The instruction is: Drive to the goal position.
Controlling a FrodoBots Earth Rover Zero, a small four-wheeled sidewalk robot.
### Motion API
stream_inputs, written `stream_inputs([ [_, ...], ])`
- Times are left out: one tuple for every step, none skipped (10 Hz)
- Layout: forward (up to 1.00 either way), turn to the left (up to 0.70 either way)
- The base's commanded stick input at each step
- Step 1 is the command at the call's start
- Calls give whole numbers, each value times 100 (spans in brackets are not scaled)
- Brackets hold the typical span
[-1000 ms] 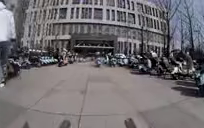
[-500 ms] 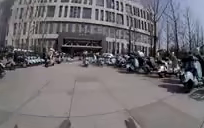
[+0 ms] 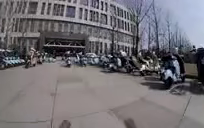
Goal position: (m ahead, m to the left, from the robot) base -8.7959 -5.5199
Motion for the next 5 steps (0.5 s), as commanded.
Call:
stream_inputs([
  [0, -100],
  [0, -100],
  [0, -100],
  [0, -100],
  [0, -100],
])
